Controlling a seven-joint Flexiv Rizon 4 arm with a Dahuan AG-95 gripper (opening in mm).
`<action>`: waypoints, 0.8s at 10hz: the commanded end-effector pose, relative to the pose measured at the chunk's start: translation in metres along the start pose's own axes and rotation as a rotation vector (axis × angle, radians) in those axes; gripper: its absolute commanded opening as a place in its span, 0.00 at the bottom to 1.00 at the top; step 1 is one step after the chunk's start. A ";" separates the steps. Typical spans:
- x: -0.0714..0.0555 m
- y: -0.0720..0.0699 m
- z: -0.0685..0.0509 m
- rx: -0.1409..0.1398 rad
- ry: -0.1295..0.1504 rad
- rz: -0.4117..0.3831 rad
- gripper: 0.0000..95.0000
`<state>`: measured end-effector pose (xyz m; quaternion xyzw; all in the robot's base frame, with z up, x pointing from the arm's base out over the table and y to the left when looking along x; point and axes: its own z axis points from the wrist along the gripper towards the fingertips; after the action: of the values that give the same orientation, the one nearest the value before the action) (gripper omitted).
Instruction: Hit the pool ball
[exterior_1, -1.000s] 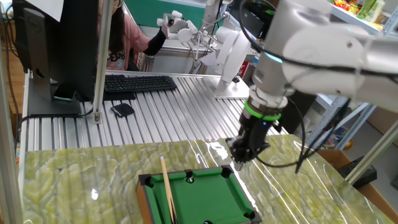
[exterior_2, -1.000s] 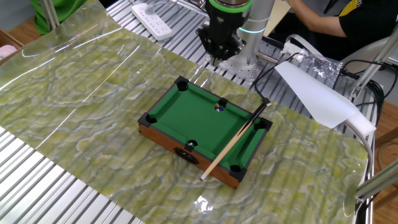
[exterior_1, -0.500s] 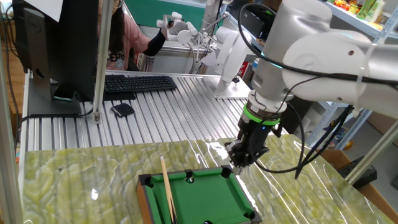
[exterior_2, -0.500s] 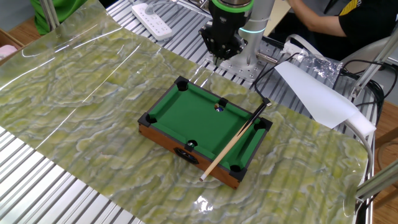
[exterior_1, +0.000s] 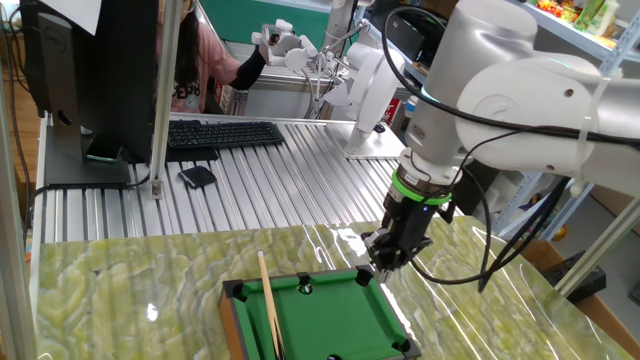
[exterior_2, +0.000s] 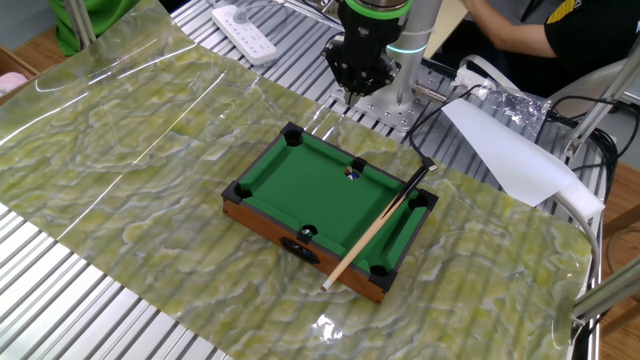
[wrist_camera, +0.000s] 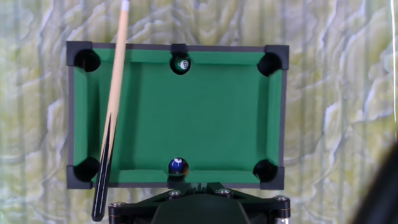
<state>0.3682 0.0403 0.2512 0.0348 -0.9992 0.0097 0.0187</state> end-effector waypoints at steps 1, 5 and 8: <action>0.001 0.000 0.000 -0.009 -0.002 -0.003 0.00; 0.000 0.001 0.001 -0.008 -0.002 0.016 0.00; -0.002 0.001 0.005 -0.011 -0.001 0.016 0.00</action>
<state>0.3707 0.0417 0.2460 0.0263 -0.9995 0.0043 0.0184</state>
